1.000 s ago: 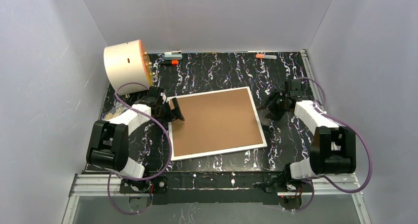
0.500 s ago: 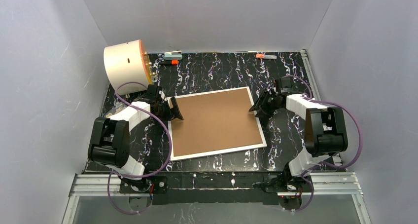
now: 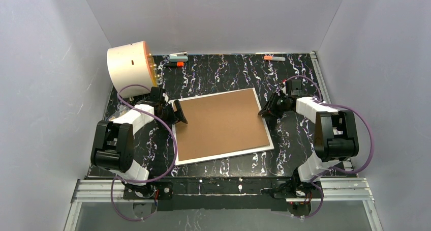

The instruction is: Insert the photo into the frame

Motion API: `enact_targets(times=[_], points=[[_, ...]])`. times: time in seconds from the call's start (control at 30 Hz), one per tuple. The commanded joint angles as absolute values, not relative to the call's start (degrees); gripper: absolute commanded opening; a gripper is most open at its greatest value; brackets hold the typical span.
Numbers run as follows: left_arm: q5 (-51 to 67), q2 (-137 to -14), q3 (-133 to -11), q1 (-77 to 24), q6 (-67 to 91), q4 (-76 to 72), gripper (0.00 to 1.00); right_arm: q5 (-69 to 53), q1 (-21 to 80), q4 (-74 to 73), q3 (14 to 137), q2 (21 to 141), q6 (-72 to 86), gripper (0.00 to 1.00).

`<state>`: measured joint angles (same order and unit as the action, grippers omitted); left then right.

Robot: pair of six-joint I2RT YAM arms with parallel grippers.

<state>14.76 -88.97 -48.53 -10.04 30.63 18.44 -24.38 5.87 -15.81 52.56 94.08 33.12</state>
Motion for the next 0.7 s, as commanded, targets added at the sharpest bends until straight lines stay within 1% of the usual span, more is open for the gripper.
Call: enact_targets(times=[0.0,0.13,0.3,0.37,0.5,0.67], points=[[17.8,-91.14,-48.38,-10.81,31.24,18.53,0.81,-39.3,8.04,-10.5,51.01,89.94,36.05,0.29],[17.58,-91.23,-48.52,-10.81,31.45,18.49,0.81,-39.88,8.0,-9.17,49.59,89.54,37.0,0.29],[17.06,-91.27,-48.45,-10.77,31.51,18.54,0.81,-36.34,8.0,-10.51,47.7,90.86,37.13,0.29],[16.8,-91.34,-48.48,-10.81,31.47,18.57,0.81,-35.69,8.01,-10.84,46.91,90.9,37.13,0.25],[16.84,-91.98,-48.96,-10.78,30.97,18.63,0.8,-35.26,8.34,-11.07,45.4,89.84,36.77,0.13],[18.23,-93.66,-50.36,-10.81,30.03,18.43,0.78,-33.49,9.25,-12.23,44.03,88.15,36.24,0.09]])
